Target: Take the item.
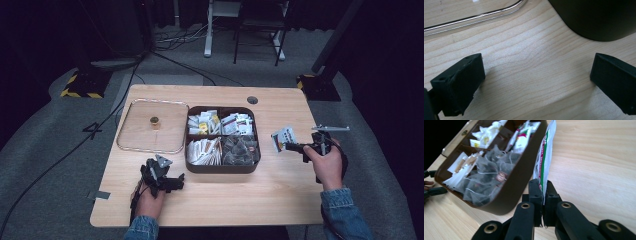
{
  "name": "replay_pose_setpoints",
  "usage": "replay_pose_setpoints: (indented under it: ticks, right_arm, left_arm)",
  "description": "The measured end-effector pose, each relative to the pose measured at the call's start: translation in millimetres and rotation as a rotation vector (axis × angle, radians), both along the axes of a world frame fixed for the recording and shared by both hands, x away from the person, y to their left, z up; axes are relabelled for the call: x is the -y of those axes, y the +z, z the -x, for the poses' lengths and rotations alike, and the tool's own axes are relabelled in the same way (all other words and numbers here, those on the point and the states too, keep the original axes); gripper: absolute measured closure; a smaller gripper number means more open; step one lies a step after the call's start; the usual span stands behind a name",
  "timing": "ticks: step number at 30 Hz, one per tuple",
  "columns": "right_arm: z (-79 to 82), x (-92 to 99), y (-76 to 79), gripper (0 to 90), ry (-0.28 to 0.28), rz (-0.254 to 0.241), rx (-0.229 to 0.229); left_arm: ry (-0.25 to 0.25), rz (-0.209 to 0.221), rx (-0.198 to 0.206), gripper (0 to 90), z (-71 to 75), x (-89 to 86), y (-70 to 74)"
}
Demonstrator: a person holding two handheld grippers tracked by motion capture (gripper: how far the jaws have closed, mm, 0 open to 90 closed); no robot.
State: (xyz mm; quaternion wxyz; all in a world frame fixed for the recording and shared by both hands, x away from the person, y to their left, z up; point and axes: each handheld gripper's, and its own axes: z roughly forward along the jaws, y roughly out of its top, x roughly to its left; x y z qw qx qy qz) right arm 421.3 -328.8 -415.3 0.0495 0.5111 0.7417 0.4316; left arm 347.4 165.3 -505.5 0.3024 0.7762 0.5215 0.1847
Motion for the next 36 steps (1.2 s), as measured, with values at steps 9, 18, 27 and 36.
replay_pose_setpoints:
  ticks: [9,18,27,36]
  right_arm:
    - [-2.7,16.0,-24.3,88.4,-0.033,0.018,-0.087]
    - [-10.0,27.1,-43.1,88.2,-0.064,0.018,-0.159]
    - [-12.3,29.0,-48.8,84.9,-0.076,0.034,-0.188]
    - [-13.6,32.8,-51.3,62.0,-0.136,0.059,-0.152]
  left_arm:
    - [0.0,0.0,0.0,0.0,0.0,0.0,0.0]
    - [0.0,0.001,-0.001,0.0,0.0,0.1,0.0]
    - [0.0,0.0,0.0,0.0,0.0,0.0,0.0]
    - [0.001,0.001,0.0,0.0,0.0,0.1,0.0]
